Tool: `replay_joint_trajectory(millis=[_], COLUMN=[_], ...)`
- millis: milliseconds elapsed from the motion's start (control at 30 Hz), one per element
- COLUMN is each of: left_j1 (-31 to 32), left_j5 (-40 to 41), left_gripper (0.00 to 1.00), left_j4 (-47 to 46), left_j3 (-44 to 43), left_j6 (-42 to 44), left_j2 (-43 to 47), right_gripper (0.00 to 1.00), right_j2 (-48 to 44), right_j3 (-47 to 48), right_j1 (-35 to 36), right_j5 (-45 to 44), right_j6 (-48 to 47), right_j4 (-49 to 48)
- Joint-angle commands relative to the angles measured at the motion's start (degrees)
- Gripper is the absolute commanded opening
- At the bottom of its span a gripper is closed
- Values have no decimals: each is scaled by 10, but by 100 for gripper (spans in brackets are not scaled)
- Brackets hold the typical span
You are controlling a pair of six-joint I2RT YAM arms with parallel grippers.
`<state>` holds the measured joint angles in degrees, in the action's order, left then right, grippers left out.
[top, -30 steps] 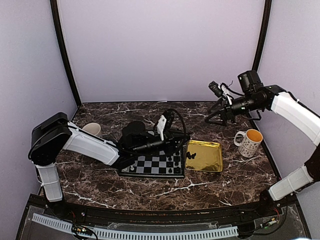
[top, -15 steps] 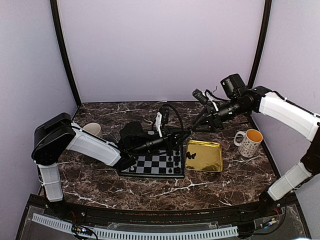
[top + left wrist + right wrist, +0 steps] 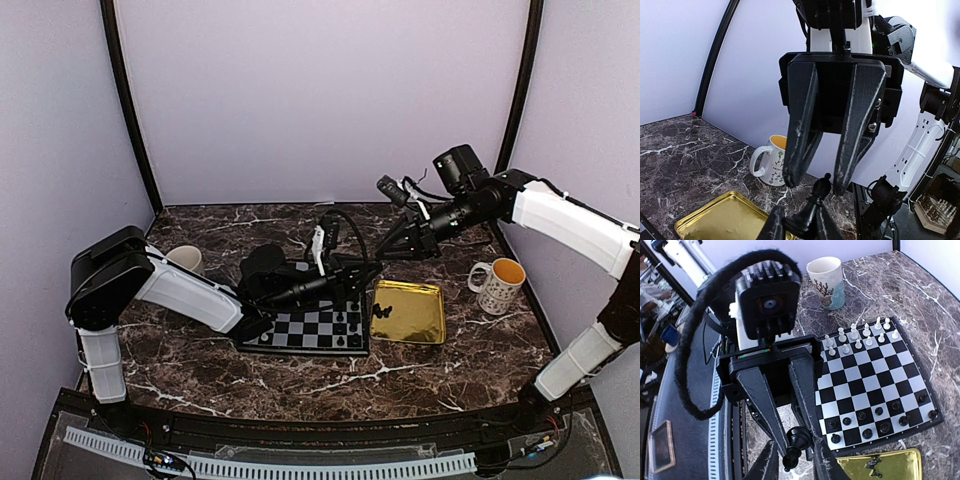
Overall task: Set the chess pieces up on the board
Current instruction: Pass from the left arm to the right, then place the bishop on f8.
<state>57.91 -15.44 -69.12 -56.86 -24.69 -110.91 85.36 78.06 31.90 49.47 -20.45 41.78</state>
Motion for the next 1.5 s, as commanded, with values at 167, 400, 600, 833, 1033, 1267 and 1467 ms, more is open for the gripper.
replay_joint_trajectory(millis=[167,400,600,833,1033,1267,1467], left_j1=[-1,-3,-3,-3,-3,-3,-3], left_j5=[-6,-4,-5,2,23,118,164], left_gripper=[15,15,15,36,48,50,49], left_j4=[-28,-36,-31,-8,54,209,334], left_j3=[-8,-9,-11,-1,61,108,111], left_j6=[-3,-9,-5,33,111,148,173], left_j2=[3,2,2,13,74,178,254], right_gripper=[22,22,7,2,0,0,0], right_j2=[13,13,15,23,55,161,296], right_j3=[17,9,16,38,90,181,296], right_j1=[10,13,14,13,12,10,10], right_j5=[8,5,12,1,-77,-195,-267], right_j6=[-3,-6,-4,-9,-6,-1,-27], right_j4=[-2,-1,2,15,19,26,110])
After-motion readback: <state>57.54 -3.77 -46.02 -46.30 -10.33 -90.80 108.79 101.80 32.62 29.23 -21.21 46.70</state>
